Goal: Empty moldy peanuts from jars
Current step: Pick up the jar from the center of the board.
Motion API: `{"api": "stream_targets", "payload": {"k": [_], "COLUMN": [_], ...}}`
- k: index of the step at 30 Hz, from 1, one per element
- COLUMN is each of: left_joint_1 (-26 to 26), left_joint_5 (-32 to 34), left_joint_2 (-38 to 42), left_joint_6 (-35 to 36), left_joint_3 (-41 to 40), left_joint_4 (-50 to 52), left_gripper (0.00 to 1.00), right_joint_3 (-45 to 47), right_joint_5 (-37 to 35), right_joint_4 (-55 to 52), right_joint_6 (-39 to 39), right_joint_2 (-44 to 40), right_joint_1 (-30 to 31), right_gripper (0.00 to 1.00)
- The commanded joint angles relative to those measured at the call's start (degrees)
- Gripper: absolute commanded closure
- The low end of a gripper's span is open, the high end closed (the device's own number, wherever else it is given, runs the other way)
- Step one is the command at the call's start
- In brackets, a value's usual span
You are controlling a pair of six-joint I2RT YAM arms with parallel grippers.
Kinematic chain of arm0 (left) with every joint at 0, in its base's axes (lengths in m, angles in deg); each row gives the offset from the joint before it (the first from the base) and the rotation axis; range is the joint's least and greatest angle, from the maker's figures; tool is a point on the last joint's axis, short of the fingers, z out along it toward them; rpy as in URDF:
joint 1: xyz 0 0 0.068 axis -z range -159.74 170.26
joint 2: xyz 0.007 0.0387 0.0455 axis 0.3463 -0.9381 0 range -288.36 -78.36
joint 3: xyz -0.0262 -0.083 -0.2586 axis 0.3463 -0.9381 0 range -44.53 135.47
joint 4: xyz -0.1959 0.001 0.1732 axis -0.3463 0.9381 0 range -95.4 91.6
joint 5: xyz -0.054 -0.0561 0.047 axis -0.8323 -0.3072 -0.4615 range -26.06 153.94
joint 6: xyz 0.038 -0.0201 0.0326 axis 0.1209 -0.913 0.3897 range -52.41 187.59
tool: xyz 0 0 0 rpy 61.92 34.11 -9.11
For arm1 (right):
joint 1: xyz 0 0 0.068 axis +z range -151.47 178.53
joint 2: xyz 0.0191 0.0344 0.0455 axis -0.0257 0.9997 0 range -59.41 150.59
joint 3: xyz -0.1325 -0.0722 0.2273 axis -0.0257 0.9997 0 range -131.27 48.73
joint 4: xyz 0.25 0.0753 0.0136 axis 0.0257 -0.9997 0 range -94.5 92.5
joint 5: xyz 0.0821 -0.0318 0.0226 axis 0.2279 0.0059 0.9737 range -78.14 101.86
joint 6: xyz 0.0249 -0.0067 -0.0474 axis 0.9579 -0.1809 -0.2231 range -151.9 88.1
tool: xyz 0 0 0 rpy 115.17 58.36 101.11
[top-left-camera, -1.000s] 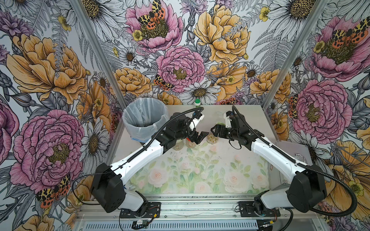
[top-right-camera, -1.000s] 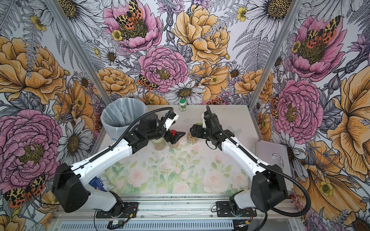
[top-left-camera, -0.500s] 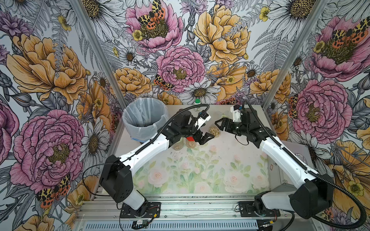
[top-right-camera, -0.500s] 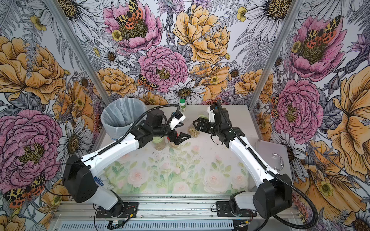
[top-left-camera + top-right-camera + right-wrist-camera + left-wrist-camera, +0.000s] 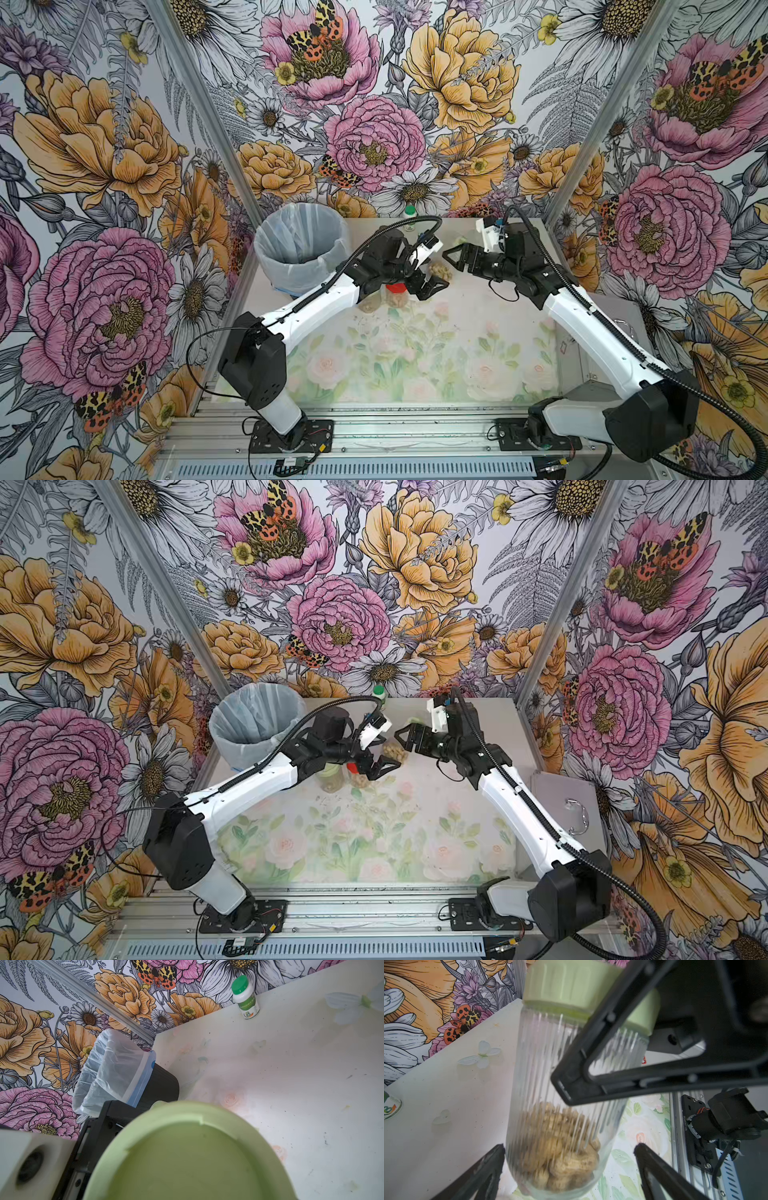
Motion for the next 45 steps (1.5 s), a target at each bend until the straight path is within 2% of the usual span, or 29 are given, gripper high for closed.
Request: {"api": "stream_targets", "payload": {"k": [1,12,20,25,37,42,45], "left_joint_1": [-0.1,-1.0,-0.5,0.2,0.5,0.8,0.7], "left_joint_5": [-0.1,-1.5,-3.3,-3.3,-2.0,-2.6,-2.6], "left_joint_2": [-1.0,-1.9,-3.4,-4.9,-6.2,-6.8,-7.0], "left_joint_6": [0.7,-1.1,-1.8,-0.8,-1.1,-0.6,-0.6], "left_joint_3": [2.1,0.7,2.1,4.4,5.8,6.9,7.3], "left_joint_4": [-1.0,-7.7,-7.6,-4.1,-3.2,-1.9,-1.5], "left_gripper": [0.01,0.01,0.01,0.01,0.01,0.09,0.19], "right_joint_3": [-3.2,-2.1,-2.9,-2.6,-1.5,-1.1,-0.8], "right_joint_5": [2.4,3.5,4.9,5.3,5.3,5.8,5.9], "right_joint_4": [4.0,5.9,5.8,6.2,6.4,6.6,6.5], "right_joint_6": [1.0,2.3,2.2,1.9,1.6,1.6,1.7], "right_joint_2": [-2.1,-2.6,-2.9,-3.0,-4.0,-3.8,-3.8], "right_joint_1": [-0.2,-0.2,-0.2,-0.2,-0.2,-0.2,-0.2], "right_gripper": [0.47,0.48,0.49,0.49,0.49,0.49,0.49]}}
